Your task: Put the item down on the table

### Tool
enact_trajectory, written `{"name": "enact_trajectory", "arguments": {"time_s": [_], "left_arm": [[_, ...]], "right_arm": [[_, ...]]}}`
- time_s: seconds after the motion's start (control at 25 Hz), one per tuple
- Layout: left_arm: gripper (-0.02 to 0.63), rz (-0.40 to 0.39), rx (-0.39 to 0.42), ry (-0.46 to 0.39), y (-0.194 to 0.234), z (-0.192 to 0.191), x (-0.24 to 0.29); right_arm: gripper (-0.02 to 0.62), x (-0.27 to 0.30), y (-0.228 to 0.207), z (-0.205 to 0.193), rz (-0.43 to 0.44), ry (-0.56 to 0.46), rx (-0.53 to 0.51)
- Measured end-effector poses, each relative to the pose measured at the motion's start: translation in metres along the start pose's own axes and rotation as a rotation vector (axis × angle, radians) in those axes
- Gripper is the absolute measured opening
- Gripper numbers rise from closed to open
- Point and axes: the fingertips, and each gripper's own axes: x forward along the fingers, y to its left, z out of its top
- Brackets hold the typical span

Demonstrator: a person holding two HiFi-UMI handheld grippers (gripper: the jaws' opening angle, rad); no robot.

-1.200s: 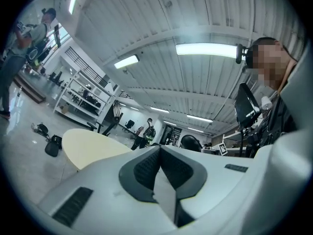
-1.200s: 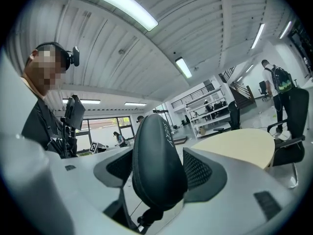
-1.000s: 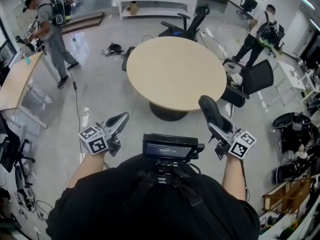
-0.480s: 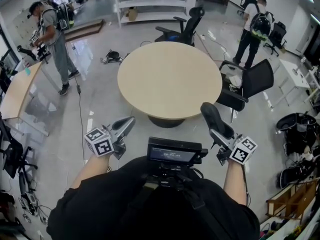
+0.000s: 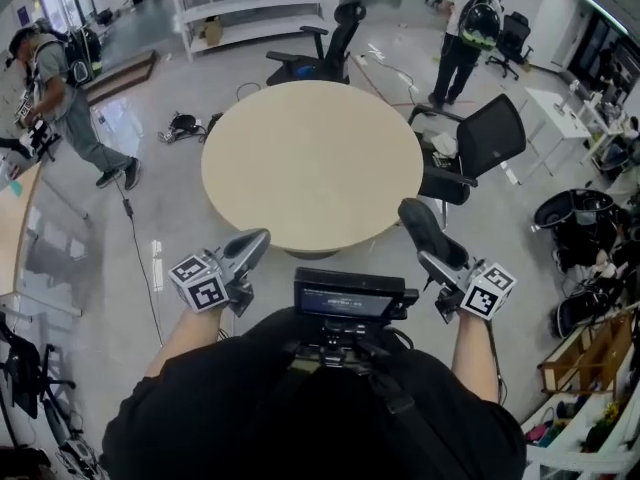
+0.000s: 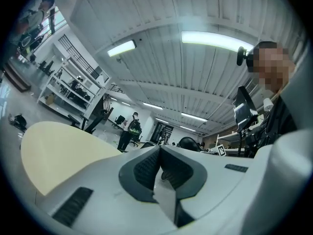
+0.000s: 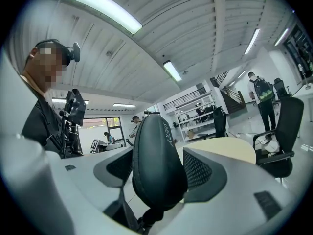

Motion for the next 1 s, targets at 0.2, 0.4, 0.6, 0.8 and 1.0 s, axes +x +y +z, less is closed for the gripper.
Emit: {"name": "enact_trajectory", "arguments": {"time_s": [0.2,0.4,0.6,0.8,1.0], "left_arm": [[0.002,-0.076,0.025,0.014,0.062,0.041,0.013],[0.002,-0.134,0.022,0.036,0.124,0.060,0.009],[0.002,-0.153,-0.018,0.049,0.159,0.065,0.006],[0.002,-0.152,-0.043,0.055,0.185,0.057,0.014],[0.002,-0.127,-0.065,0.067,0.216,0.055,0.037]], "right_arm": [[0.310,0.056,-0.001,0.019,-0.059,-0.027,-0.019],[0.310,0.117,0.005,0.013,-0.105,-0.031,-0.016],[0.310,0.145,0.003,0.004,-0.151,-0.007,0.011],[0.310,0.163,-0.009,0.000,-0.160,0.016,0.011],[0.310,0.186,-0.046,0.002,-0.144,0.029,0.022]]}}
